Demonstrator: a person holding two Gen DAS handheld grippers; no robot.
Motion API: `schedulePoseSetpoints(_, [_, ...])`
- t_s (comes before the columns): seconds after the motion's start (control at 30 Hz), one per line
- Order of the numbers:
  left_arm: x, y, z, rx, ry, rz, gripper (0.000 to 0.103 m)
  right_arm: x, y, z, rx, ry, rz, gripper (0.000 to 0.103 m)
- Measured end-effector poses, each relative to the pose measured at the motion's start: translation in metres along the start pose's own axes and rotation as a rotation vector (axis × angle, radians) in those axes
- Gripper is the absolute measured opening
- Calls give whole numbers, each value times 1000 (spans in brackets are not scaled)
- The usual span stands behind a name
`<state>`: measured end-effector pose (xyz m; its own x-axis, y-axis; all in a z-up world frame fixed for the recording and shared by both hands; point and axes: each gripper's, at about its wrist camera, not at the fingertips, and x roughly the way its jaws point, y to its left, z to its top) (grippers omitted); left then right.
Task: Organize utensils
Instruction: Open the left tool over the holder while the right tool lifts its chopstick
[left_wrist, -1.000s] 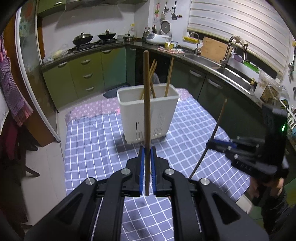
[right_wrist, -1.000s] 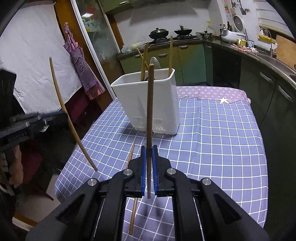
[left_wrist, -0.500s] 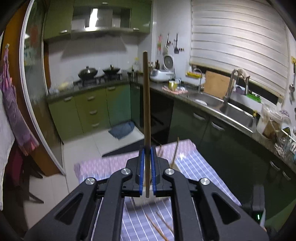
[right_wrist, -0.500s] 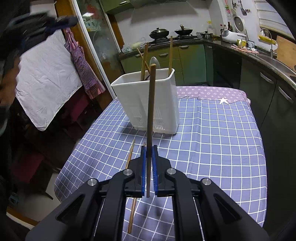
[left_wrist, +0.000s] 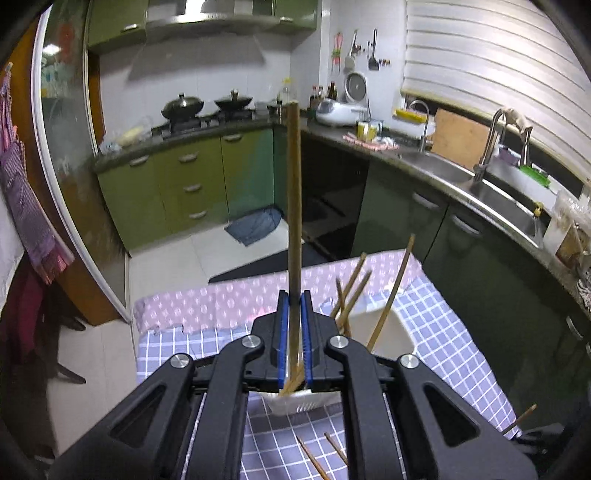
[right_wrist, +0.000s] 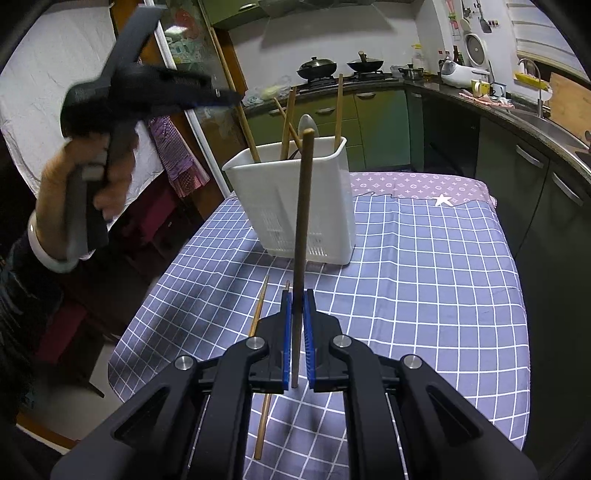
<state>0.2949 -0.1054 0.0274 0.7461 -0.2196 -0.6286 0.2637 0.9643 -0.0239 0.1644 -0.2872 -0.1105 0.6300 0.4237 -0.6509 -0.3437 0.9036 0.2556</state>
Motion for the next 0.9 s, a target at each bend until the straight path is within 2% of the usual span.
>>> schedulePoseSetpoints(0.17, [-9, 3, -8, 3, 9, -12, 25, -10, 4, 11, -7, -27, 1, 7])
schedulePoseSetpoints(0.27, [-31, 4, -13, 12, -4, -15, 33, -29, 7, 30, -18, -82, 3, 7])
schedulePoseSetpoints(0.37, [-50, 7, -23, 9, -4, -13, 40, -51, 9, 60, -24, -168, -2, 7])
schedulePoseSetpoints(0.47, [-60, 10, -39, 9, 27, -20, 42, -72, 9, 92, -10, -267, 12, 7])
schedulePoseSetpoints(0.57, [-67, 16, -59, -14, 65, -26, 55, -85, 13, 127, -11, -368, 3, 7])
schedulePoseSetpoints(0.63, [-65, 18, -78, -24, 106, -22, 59, -83, 13, 146, -9, -403, -19, 7])
schedulePoseSetpoints(0.7, [-61, 21, -93, -39, 155, -24, 67, -68, 11, 162, -2, -400, -55, 7])
schedulePoseSetpoints(0.83, [-49, 25, -126, -66, 261, -45, 68, -22, 1, 173, 26, -312, -97, 7])
schedulePoseSetpoints(0.9, [-47, 27, -135, -74, 280, -46, 68, -1, -4, 172, 36, -269, -108, 7])
